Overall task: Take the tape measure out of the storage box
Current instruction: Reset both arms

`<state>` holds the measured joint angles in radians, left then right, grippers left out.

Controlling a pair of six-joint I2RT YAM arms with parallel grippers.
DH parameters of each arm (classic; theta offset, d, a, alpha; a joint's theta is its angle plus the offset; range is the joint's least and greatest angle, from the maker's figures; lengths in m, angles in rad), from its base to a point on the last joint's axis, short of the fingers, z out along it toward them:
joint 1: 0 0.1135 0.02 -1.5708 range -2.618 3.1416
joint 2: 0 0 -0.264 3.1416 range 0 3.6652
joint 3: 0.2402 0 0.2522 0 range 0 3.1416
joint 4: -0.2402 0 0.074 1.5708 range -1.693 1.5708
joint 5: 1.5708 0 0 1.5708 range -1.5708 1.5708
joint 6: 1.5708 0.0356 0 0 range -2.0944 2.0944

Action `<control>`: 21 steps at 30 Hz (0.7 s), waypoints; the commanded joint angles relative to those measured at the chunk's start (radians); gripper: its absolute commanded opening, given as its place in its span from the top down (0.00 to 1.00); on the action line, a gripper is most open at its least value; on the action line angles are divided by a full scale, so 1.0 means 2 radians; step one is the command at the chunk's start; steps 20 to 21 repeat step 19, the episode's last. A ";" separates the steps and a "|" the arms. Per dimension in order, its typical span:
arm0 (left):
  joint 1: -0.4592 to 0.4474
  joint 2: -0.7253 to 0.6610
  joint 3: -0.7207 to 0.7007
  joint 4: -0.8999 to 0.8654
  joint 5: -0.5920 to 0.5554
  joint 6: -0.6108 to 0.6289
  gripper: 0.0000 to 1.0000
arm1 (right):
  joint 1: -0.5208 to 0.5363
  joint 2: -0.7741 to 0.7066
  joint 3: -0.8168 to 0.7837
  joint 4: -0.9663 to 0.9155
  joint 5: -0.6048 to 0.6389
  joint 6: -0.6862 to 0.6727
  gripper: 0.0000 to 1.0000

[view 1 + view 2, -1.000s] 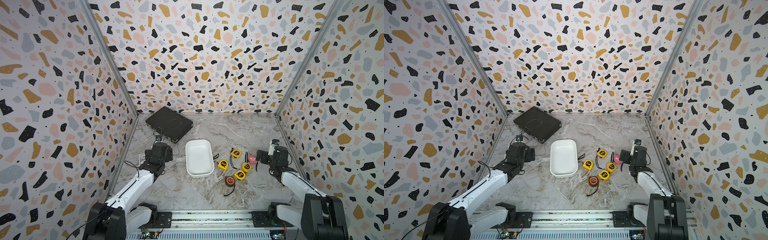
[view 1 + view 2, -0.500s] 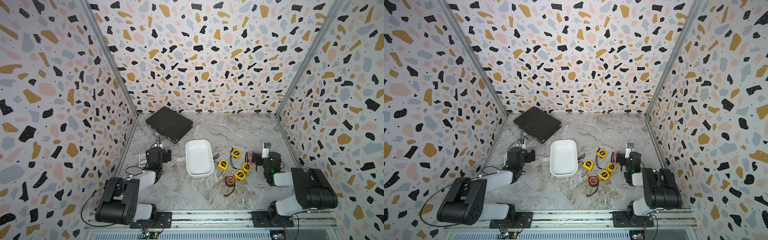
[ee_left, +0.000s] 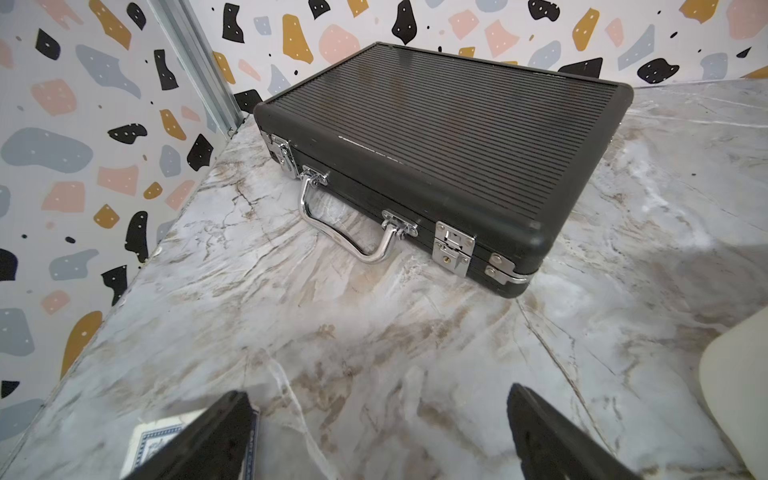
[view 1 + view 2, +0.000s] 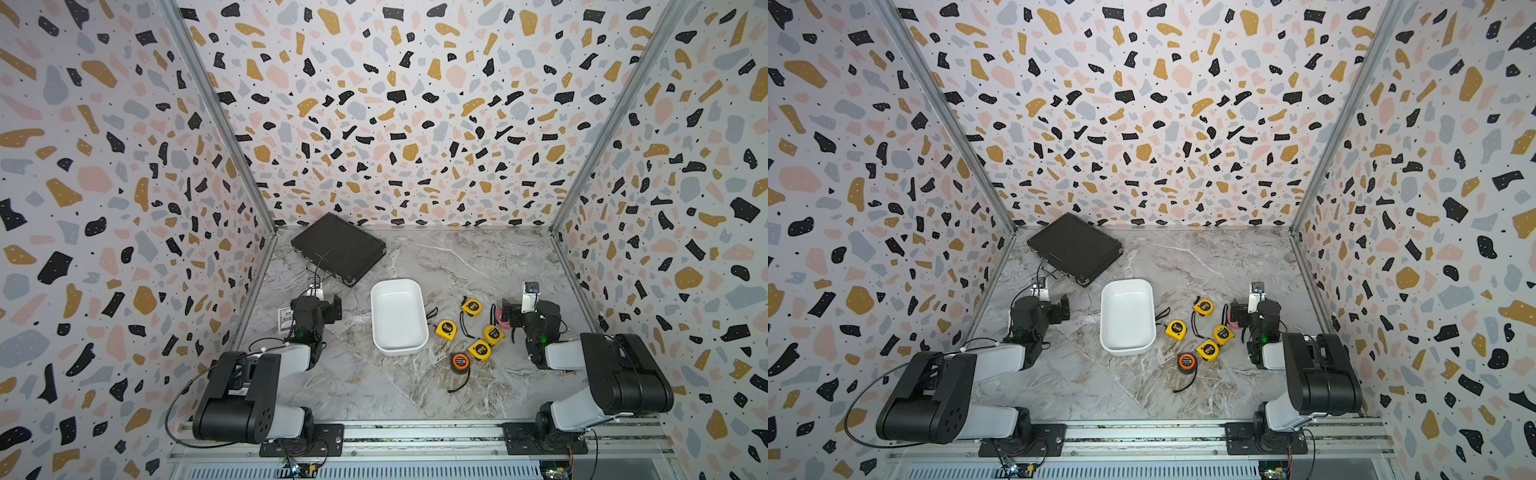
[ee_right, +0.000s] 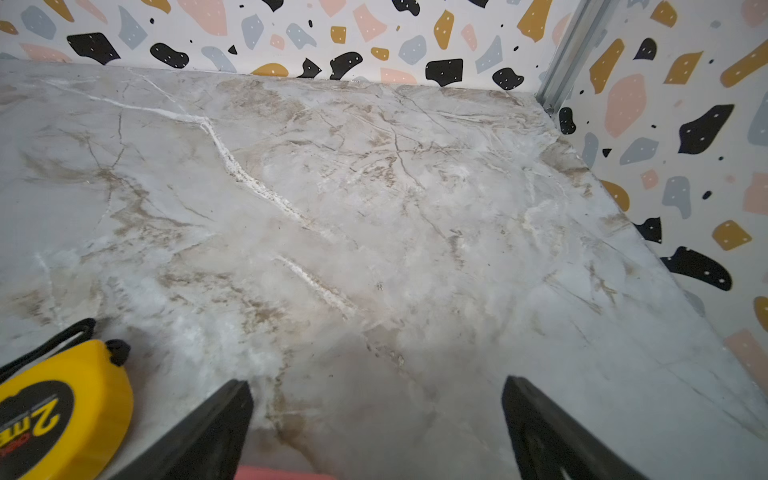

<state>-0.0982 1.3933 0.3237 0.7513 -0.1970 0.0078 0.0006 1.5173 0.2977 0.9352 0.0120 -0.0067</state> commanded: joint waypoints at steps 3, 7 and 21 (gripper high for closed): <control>-0.023 0.007 -0.024 0.083 -0.084 -0.001 0.00 | 0.002 -0.006 0.005 0.009 0.005 -0.003 0.01; -0.026 0.020 -0.028 0.104 -0.097 0.001 0.00 | 0.002 -0.006 0.005 0.009 0.006 -0.004 0.01; -0.028 0.021 -0.022 0.096 -0.100 0.000 0.00 | 0.002 -0.005 0.006 0.008 0.007 -0.003 0.01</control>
